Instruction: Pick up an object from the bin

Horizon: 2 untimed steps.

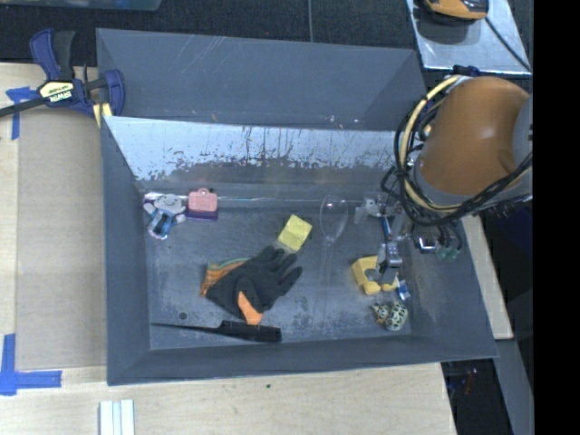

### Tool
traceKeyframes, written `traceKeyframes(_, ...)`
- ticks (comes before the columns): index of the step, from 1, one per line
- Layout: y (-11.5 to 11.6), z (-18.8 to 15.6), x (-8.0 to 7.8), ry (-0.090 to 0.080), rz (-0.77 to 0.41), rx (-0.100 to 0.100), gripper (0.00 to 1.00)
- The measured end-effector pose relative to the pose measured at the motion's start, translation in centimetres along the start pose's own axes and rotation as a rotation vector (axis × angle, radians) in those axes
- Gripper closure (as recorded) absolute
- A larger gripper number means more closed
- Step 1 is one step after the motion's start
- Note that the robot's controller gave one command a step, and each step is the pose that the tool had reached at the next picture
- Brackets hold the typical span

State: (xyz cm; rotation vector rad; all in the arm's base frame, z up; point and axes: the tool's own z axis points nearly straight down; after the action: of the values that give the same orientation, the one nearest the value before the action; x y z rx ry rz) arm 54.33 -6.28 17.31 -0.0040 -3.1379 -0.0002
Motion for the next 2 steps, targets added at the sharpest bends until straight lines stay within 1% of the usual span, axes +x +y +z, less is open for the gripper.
traceKeyframes(1, 0.0, -0.4, -0.2, -0.007, -0.002, 0.001, 0.00)
traceKeyframes(2, 5.0, 6.6, 2.8, -0.013, -0.308, 0.003, 0.00)
